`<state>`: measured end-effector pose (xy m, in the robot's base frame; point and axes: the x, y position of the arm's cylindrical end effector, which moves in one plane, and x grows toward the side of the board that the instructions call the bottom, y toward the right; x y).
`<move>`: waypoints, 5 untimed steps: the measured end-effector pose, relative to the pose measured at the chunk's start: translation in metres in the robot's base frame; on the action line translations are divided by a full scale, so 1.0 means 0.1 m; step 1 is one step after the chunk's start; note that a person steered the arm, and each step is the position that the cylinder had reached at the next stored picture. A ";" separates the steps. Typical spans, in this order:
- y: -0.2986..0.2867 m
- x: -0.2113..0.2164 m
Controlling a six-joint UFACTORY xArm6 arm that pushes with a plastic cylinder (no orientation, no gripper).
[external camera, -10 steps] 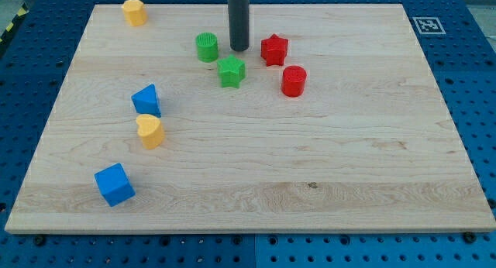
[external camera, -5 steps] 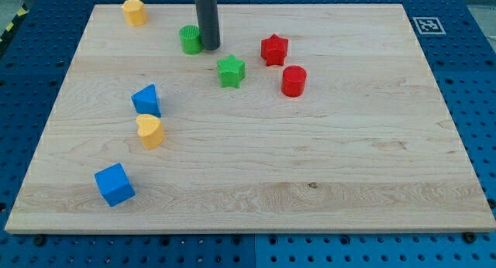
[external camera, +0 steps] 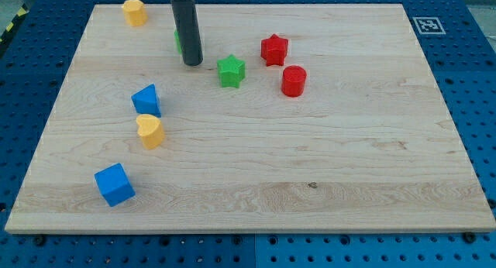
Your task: Push green circle closer to yellow hexagon
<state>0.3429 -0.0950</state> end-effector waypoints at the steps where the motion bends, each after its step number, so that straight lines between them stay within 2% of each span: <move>1: 0.05 -0.02; 5: -0.16 -0.23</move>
<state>0.3202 -0.1106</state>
